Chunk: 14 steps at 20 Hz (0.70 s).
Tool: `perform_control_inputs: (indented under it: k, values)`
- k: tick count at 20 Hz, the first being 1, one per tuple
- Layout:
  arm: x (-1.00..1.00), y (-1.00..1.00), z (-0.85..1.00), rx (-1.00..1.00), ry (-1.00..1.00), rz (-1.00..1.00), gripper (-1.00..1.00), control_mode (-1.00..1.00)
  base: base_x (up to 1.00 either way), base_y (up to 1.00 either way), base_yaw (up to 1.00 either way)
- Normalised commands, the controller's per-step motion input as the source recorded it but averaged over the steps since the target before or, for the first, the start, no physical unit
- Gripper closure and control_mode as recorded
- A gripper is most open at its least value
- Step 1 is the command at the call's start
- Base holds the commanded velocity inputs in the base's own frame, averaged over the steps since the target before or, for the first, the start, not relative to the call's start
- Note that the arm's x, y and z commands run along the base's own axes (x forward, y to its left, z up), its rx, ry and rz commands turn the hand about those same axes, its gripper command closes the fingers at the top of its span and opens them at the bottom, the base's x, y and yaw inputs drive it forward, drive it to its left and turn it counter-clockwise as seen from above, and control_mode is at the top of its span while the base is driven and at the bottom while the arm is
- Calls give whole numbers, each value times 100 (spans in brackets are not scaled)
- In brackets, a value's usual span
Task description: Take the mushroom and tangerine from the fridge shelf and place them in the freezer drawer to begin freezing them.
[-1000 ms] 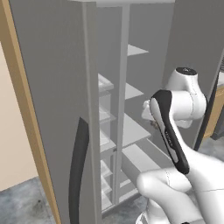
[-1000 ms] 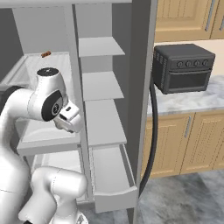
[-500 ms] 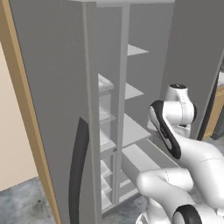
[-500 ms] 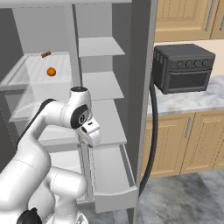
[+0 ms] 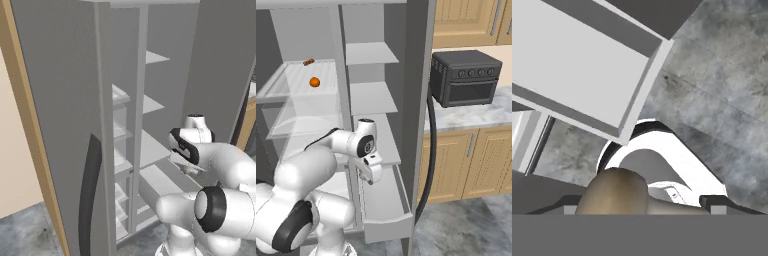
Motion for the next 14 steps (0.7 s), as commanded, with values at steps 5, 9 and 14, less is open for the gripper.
perform_control_inputs:
  k: [5, 9, 14]
  values:
    - [20, -20, -40, 3, 2, -6, 100, -100, 0, 0, 0]
    - [15, -2, -30, 0, 0, -1, 100, -100, 0, 0, 0]
    - [33, 0, -52, 0, -5, 0, 100, -100, 0, 0, 0]
